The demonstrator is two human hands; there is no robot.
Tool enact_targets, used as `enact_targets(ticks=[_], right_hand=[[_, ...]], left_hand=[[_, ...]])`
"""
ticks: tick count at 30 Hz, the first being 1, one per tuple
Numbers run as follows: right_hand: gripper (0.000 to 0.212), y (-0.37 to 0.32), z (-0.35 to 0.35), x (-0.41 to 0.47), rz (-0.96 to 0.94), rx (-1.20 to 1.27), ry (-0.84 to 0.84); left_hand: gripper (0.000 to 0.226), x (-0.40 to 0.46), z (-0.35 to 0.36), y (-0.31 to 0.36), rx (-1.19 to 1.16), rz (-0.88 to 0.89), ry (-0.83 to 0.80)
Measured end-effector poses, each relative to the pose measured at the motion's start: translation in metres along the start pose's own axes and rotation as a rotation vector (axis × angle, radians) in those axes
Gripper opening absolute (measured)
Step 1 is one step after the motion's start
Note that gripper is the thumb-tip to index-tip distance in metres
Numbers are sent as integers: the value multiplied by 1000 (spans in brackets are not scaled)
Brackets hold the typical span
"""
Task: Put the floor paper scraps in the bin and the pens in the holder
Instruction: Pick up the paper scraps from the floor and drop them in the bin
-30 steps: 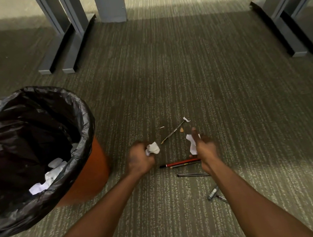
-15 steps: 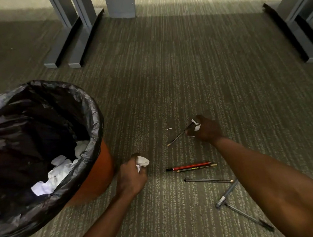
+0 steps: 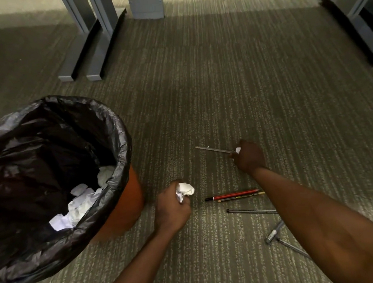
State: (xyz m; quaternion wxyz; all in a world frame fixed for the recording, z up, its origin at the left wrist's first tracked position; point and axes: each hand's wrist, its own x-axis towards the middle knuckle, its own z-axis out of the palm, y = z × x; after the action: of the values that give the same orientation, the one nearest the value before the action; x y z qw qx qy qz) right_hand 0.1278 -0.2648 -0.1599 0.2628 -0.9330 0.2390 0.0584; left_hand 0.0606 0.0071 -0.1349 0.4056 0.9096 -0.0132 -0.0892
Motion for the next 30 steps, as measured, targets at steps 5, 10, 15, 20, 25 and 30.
enact_targets(ticks=[5,10,15,20,25,30], right_hand=[[28,5,-4,-1,53,30,19],[25,17,-11,-8,-63,-8,18],[16,32,-14,-13,-100,55,44],[13,52,-15,-16,-144,178,74],[7,56,-24,-12,173,767,66],[9,27,-32,-8,130,953,-32]], left_hand=[[33,-5,-2,5,-28,45,-2],[32,-8,-6,3,-50,49,18],[31,-8,-7,0,-65,19,24],[28,-1,3,2,-62,-9,20],[24,3,13,12,-43,-51,15],[27,8,17,15,-66,-95,11]])
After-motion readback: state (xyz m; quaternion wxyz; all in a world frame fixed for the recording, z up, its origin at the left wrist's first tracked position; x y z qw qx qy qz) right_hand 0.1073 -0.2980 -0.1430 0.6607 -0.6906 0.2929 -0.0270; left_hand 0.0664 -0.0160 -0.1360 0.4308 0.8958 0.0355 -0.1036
